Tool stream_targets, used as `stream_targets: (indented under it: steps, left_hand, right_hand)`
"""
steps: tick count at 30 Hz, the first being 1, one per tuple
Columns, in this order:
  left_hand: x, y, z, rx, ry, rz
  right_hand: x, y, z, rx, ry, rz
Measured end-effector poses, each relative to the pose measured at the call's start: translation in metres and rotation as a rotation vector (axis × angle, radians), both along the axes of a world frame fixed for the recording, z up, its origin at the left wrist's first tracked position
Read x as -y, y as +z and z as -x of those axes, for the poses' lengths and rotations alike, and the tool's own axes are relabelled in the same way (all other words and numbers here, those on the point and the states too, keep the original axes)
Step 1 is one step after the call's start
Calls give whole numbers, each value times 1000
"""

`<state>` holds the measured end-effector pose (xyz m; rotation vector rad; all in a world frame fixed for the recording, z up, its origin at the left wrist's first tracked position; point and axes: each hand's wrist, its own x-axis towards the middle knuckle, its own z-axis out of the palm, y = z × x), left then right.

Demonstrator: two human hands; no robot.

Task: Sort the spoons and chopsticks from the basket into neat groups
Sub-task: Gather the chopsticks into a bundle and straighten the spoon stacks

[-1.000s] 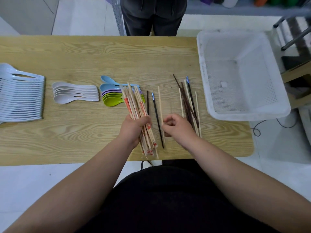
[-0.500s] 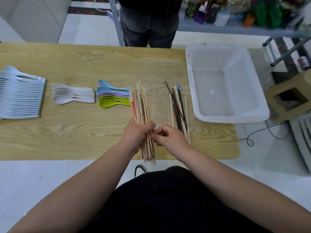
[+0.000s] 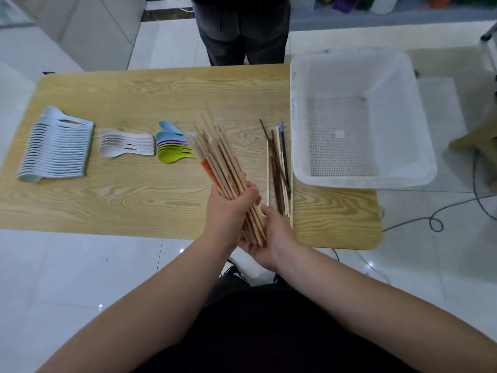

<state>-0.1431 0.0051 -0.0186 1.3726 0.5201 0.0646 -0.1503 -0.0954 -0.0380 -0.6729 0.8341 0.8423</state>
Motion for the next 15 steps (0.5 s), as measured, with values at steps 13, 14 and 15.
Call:
stream_targets:
  steps: [13,14,15]
  left_hand:
    - [0,6,-5,-51,-198,-307]
    - [-2,2,-5,-68,-233,-345]
    - [-2,-1,-6,-78,-272,-370]
  right_hand:
    - [33,35,-57,905,341,339]
    - [32,44,-64,1019,341,318]
    - [30,52,-70,1115,327,325]
